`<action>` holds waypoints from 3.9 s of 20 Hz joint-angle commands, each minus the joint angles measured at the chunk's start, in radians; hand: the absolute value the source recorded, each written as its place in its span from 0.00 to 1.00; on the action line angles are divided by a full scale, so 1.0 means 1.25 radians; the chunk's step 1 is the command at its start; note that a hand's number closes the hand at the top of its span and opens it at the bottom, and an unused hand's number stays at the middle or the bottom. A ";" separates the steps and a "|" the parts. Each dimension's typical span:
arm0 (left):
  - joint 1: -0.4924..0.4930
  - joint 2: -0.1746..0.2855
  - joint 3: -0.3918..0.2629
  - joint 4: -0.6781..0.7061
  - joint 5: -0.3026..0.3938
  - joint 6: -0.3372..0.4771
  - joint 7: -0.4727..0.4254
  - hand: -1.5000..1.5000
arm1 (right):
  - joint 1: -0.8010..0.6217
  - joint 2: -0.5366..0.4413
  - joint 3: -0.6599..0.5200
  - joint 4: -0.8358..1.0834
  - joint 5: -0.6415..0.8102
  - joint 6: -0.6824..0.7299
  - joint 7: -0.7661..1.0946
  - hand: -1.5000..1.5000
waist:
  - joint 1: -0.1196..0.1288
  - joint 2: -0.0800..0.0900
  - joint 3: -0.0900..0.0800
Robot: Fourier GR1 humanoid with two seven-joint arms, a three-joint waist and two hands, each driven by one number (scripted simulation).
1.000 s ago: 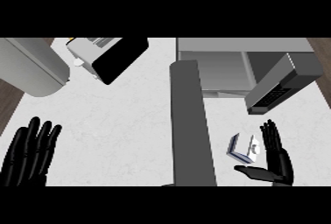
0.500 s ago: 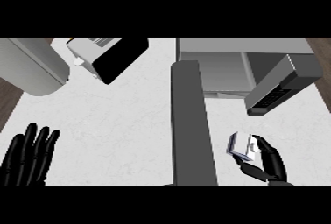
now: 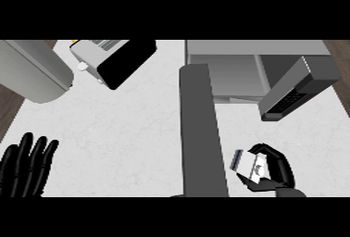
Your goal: Pick up the milk, place it into the microwave and close the microwave
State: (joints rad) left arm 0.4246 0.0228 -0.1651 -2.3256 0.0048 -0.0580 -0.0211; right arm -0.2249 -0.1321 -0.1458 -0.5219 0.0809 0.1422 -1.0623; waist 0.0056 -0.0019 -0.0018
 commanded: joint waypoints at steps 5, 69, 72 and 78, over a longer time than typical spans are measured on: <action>0.015 -0.013 -0.010 0.053 -0.007 -0.004 -0.045 0.00 | 0.086 0.000 0.013 -0.086 -0.035 0.086 -0.123 1.00 | -0.006 0.000 0.001; -0.043 0.049 0.113 0.079 0.046 -0.095 -0.016 0.00 | -0.674 -0.049 -0.001 0.348 0.203 -0.608 0.402 0.00 | 0.076 0.030 0.005; -0.045 0.045 0.109 0.075 0.042 -0.090 -0.005 0.00 | -0.670 -0.045 -0.017 0.340 0.190 -0.629 0.401 0.00 | 0.064 0.026 0.004; -0.019 0.017 0.075 0.092 0.002 -0.081 -0.048 0.00 | -0.661 -0.063 -0.045 0.323 0.168 -0.653 0.377 0.00 | 0.061 0.026 0.004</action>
State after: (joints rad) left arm 0.3758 0.0671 -0.0375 -2.1971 0.0381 -0.1718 -0.0716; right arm -1.0576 -0.2017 -0.1815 -0.1058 0.3083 -0.6715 -0.5739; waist 0.0890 0.0342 0.0032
